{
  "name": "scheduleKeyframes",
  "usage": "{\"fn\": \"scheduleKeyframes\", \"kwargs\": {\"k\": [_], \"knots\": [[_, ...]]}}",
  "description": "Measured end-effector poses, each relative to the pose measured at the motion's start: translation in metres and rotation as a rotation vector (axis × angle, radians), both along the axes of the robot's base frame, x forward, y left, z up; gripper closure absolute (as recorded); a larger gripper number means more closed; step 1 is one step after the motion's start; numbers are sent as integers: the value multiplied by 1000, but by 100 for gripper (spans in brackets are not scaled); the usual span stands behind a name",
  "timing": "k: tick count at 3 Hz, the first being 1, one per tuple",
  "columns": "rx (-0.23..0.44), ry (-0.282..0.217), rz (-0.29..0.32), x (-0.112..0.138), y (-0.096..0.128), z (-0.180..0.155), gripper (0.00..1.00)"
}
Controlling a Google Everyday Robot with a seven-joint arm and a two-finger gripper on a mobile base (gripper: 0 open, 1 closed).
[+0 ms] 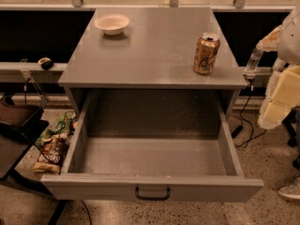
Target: Close top drawer
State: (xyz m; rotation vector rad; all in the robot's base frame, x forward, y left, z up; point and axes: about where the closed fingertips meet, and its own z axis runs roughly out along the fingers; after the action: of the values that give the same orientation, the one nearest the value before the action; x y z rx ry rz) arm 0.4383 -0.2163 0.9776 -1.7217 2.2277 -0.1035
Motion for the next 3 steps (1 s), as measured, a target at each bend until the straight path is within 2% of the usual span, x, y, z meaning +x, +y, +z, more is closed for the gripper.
{"fn": "scheduleKeyframes", "kwargs": {"k": [1,2,3], "knots": [[0,-5,0,0,0,0,0],[-4,-2,-18,-8,-3,-24,0],[-12,-45,-84,-33,-13,-60,15]]}}
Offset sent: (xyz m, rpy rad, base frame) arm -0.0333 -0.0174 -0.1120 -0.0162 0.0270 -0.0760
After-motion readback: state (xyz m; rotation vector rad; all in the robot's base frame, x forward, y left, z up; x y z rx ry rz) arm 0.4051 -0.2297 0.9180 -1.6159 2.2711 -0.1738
